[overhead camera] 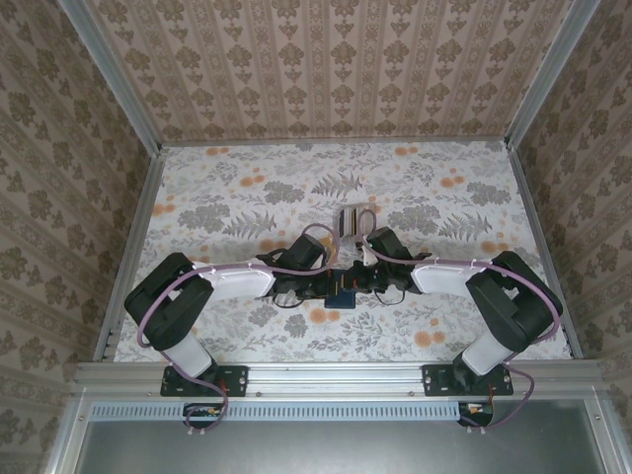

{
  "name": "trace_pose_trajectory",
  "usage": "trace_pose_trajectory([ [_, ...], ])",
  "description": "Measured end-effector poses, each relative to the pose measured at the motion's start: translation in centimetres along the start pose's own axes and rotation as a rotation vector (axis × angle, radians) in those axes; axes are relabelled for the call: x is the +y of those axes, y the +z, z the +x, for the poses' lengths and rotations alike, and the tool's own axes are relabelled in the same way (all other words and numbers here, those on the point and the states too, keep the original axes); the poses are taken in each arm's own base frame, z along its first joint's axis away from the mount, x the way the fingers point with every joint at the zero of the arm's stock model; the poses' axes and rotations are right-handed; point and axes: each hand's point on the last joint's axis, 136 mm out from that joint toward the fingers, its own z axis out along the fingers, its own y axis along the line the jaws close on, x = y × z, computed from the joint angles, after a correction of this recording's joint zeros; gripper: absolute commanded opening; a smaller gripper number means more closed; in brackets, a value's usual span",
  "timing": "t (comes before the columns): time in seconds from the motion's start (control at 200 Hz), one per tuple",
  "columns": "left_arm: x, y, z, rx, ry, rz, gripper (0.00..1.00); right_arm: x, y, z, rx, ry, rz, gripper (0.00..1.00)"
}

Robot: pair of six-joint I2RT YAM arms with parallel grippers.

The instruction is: Put the credit cards into the card holder

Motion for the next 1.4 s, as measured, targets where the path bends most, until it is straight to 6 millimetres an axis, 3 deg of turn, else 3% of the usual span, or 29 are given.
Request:
trace_pose_trajectory([
  [0.515,0.0,0.0,0.0,-0.002,-0.014,0.001,0.05,-0.1,0.5,-0.1,-0.102,-0.074,-0.081,0.0],
  [0.665,0.0,-0.3,-0.3,-0.019,-0.016,-0.009,0.1,0.0,0.2,-0.3,-0.12,-0.09,-0.071,0.23],
  [0.765,-0.2,-1.8,-1.1,-0.062,-0.014,-0.015,0.12,0.4,-0.8,-0.5,-0.145,-0.124,-0.042,0.4],
  [0.91,-1.3,-6.6,-3.1,-0.201,0.029,-0.01,0.28,2.0,-4.6,-2.0,-0.266,-0.204,-0.009,0.55],
  [0.985,-1.8,-9.6,-4.1,-0.291,0.066,-0.016,0.39,3.8,-7.8,-3.5,-0.386,-0.272,-0.014,0.77],
  [1.01,-1.8,-10.7,-4.4,-0.324,0.074,-0.022,0.45,4.5,-9.0,-4.0,-0.431,-0.295,-0.017,0.97],
  [1.065,-1.9,-12.9,-5.0,-0.395,0.105,-0.042,0.53,5.7,-11.7,-4.8,-0.53,-0.352,-0.019,1.0],
  [1.105,-1.8,-14.7,-5.3,-0.448,0.145,-0.06,0.77,6.5,-13.9,-5.4,-0.61,-0.389,-0.016,1.0],
  [1.115,-1.9,-15.0,-5.4,-0.458,0.162,-0.064,0.9,6.7,-14.3,-5.5,-0.627,-0.395,-0.017,1.0],
  [1.13,-1.9,-15.6,-5.5,-0.477,0.168,-0.065,0.99,6.9,-15.2,-5.7,-0.66,-0.412,-0.012,1.0],
  [1.265,-2.2,-20.5,-6.1,-0.628,0.315,-0.119,1.0,8.1,-21.7,-6.5,-0.896,-0.497,0.036,1.0],
  [1.4,-1.2,-23.7,-6.9,-0.736,0.454,-0.253,1.0,6.8,-24.5,-6.4,-1.026,-0.582,0.144,1.0],
])
